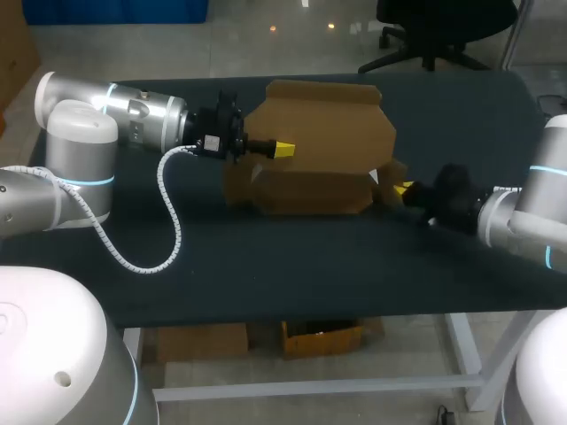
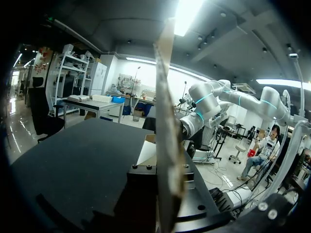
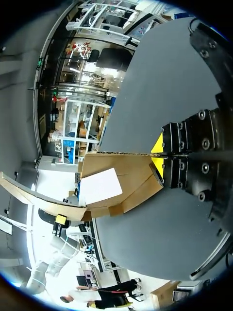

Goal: Assemble the packaging by folding the flat box into shape, placing the metal phone stand inside, and closing the box properly

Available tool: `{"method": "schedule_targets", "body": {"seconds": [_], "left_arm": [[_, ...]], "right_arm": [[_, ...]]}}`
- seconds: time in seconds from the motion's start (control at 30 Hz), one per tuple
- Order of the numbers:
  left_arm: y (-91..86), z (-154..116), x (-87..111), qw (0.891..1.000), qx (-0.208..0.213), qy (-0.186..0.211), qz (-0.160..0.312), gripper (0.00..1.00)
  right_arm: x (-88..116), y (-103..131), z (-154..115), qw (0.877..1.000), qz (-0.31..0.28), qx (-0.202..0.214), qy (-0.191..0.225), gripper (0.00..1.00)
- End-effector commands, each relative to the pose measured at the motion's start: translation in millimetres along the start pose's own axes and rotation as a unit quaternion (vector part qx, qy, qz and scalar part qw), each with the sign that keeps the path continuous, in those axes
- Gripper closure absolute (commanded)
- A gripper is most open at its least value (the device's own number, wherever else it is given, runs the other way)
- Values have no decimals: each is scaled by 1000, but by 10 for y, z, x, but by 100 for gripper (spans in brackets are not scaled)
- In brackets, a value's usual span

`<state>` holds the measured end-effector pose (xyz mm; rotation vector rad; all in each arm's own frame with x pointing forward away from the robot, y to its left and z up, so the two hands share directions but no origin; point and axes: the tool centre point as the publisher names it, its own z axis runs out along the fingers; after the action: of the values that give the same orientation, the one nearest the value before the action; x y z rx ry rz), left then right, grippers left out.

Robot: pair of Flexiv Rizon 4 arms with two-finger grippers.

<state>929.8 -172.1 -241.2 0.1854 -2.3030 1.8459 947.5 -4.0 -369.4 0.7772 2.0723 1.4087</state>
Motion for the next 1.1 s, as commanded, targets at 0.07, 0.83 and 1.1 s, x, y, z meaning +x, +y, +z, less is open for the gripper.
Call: {"method": "schedule_targets", "body": {"seconds": [0.07,0.83,1.1], "left_arm": [[17,0,-12,1000,0,2,0,100],[17,0,-12,1000,0,2,0,100],[17,0,-12,1000,0,2,0,100]], "right_arm": [[45,-20,-6,999,7,-10,-32,100],[200,-23,14,997,33,-5,-65,100],[214,-43,54,995,46,4,-93,100]]}}
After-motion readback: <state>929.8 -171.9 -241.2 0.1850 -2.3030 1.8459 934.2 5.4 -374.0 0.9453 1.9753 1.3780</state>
